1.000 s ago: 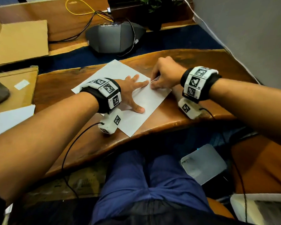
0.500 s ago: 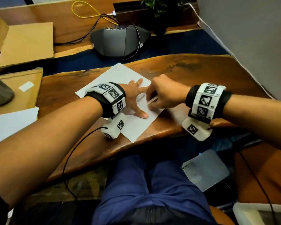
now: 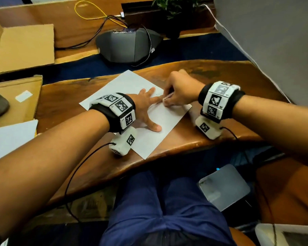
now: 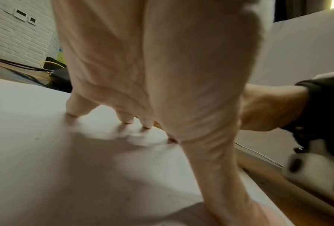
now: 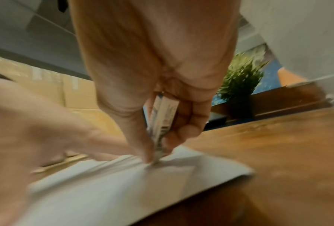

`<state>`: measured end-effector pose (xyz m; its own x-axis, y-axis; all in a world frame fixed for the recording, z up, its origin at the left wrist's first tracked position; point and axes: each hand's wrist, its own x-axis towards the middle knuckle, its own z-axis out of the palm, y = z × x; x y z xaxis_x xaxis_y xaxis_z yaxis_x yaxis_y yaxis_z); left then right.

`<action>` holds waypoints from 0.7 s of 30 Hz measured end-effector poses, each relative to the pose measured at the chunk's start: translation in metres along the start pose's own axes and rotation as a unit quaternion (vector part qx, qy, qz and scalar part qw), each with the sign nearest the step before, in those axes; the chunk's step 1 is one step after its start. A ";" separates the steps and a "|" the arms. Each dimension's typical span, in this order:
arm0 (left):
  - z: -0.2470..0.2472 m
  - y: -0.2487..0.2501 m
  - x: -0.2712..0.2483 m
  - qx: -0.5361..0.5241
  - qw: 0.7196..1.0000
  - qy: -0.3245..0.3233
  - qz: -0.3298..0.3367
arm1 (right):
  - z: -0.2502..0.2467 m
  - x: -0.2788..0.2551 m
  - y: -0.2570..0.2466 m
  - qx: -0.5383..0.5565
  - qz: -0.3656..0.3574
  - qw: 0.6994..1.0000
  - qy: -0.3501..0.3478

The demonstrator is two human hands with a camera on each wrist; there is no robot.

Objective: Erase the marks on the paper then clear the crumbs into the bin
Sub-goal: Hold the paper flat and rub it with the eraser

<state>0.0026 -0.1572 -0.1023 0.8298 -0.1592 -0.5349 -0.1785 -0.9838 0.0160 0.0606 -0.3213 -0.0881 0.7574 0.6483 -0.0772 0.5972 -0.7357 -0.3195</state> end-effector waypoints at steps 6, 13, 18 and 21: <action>0.000 -0.001 0.000 -0.010 1.000 -0.010 0.008 | 0.004 -0.014 -0.013 0.013 -0.043 0.995 -0.085; -0.002 0.000 -0.001 -0.010 1.000 -0.002 0.008 | 0.014 -0.019 -0.023 0.003 -0.060 0.995 -0.077; 0.002 -0.002 0.003 0.000 1.000 0.000 0.002 | -0.001 0.009 0.001 -0.001 0.009 1.000 -0.008; 0.000 -0.001 -0.001 -0.008 1.000 -0.004 0.002 | 0.012 -0.004 -0.015 -0.017 -0.038 0.999 -0.034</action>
<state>0.0016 -0.1558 -0.1014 0.8249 -0.1627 -0.5414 -0.1728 -0.9844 0.0325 0.0452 -0.3109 -0.0940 0.6898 0.7142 -0.1186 0.6621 -0.6886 -0.2957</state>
